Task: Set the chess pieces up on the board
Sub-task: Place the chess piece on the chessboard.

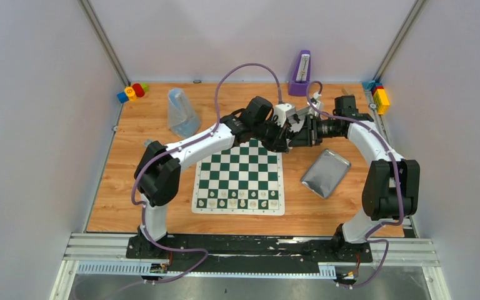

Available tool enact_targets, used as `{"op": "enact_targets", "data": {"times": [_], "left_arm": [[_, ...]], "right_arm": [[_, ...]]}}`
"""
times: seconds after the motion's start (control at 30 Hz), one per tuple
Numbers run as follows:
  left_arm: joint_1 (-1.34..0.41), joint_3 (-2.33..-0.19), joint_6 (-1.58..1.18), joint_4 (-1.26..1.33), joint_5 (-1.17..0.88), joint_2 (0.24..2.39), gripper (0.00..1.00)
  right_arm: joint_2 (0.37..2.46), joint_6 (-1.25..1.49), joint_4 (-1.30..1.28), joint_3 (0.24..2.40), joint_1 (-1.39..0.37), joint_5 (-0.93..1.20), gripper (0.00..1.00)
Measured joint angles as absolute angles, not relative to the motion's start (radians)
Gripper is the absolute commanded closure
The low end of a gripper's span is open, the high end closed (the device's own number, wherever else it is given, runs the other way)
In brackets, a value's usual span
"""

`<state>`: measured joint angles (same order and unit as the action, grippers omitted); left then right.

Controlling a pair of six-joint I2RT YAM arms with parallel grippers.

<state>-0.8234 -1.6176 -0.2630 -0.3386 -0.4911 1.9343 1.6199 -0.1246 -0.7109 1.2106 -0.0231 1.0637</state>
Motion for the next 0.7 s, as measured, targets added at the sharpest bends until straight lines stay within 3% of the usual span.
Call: {"op": "enact_targets", "data": {"times": [0.23,0.5,0.7], "left_arm": [[-0.824,-1.607,-0.234,-0.342,-0.490,1.911,1.00],[-0.824,-1.592,-0.095,-0.436,-0.449,1.855,1.00],[-0.819,-1.532,0.123,-0.644,-0.351,1.766,1.00]], "right_arm": [[1.620,-0.128,-0.727,1.220,-0.019,1.069,0.63],[1.612,-0.147,-0.767,1.277,0.074,1.094,0.63],[1.567,-0.178,-0.770,1.275,0.132,1.106,0.64]]}}
